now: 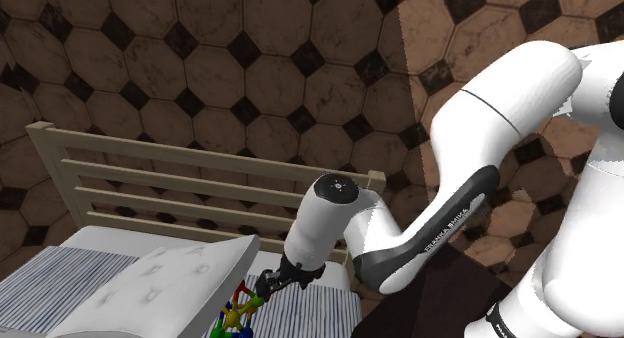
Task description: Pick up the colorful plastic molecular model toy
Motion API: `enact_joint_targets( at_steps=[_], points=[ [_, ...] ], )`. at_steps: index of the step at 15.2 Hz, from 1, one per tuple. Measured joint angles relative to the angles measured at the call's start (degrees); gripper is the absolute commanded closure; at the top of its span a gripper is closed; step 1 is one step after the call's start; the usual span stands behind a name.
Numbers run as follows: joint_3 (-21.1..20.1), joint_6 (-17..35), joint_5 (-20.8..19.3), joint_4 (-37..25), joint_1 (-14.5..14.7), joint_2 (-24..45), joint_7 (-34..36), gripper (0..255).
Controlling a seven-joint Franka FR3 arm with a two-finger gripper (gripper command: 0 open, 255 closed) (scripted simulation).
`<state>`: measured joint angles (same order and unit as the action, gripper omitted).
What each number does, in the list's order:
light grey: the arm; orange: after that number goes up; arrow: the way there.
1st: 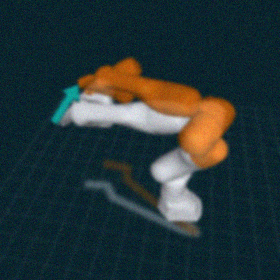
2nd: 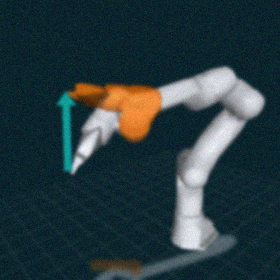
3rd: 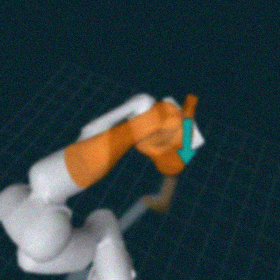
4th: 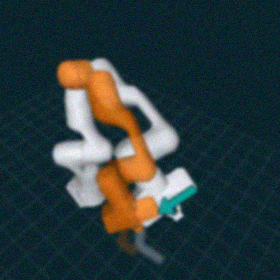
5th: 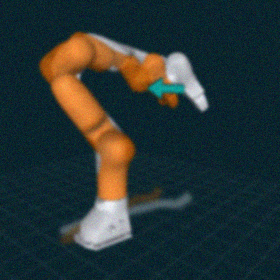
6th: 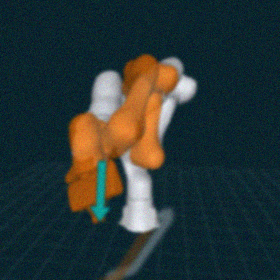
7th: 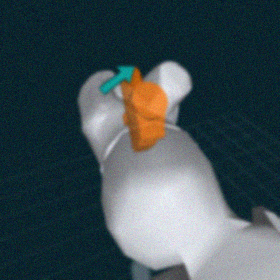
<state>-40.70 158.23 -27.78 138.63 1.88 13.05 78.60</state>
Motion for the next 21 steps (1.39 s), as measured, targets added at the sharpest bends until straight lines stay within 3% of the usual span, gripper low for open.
enact_joint_targets(
  at_steps=[4,9,18,19,21],
  points=[
    [9.1,0.21,-12.91,-8.88,10.2,9.81,12.66,0],
    [16.37,-0.49,-20.49,-20.98,19.85,20.56,21.69,0],
    [21.58,2.28,-25.68,-25.84,24.64,27.35,26.96,0],
    [21.79,2.41,-25.89,-25.9,24.83,27.57,27.22,255],
    [21.94,2.51,-26.04,-25.96,24.97,27.74,27.41,255]
  ],
)
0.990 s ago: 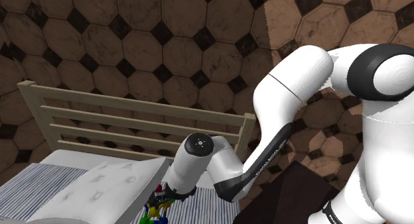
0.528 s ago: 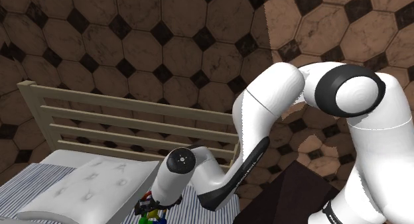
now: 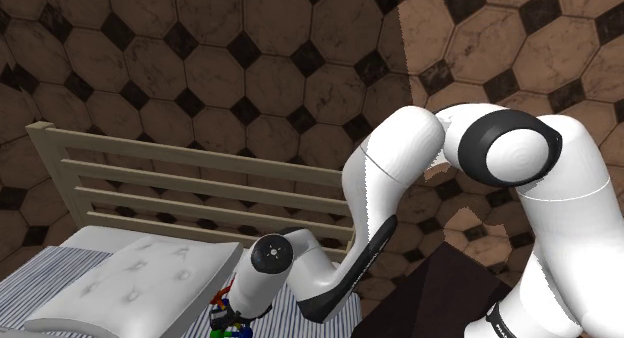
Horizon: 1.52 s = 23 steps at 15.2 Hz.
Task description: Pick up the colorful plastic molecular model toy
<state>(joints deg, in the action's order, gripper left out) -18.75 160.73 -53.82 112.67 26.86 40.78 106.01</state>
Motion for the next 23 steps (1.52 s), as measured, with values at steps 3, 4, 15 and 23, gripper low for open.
enact_joint_targets(
  at_steps=[3,4,15,23],
  points=[
    [0.03,0.03,-0.04,-0.02,0.04,0.04,0.04,255],
    [0.03,0.03,-0.04,-0.02,0.04,0.04,0.04,255],
    [-3.02,-2.23,3.08,1.86,-2.41,-3.69,-2.9,255],
    [-7.47,-5.51,7.99,3.92,-5.83,-8.84,-7.15,255]
  ],
)
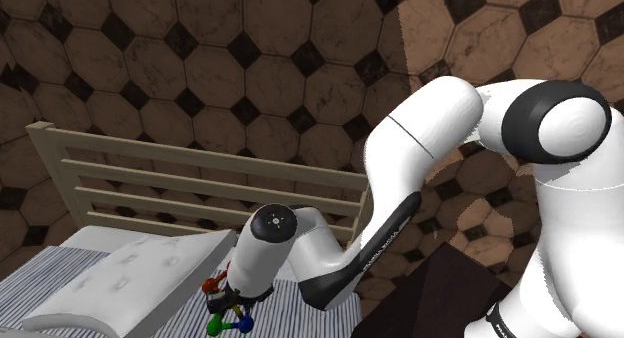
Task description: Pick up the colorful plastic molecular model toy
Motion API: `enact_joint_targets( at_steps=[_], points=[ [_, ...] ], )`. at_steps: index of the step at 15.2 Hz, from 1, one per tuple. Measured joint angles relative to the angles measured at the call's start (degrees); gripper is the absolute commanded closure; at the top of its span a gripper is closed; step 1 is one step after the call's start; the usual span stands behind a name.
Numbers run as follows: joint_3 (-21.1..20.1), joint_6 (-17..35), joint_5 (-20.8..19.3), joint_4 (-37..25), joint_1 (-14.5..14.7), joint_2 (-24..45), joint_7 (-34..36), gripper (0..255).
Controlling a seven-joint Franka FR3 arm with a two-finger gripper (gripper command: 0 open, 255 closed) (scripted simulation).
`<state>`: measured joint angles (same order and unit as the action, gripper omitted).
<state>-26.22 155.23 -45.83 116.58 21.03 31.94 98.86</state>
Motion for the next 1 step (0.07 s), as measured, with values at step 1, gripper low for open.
enact_joint_targets(
  at_steps=[1],
  points=[
    [-0.29,-0.24,0.33,0.07,-0.18,-0.3,-0.25,255]
  ],
)
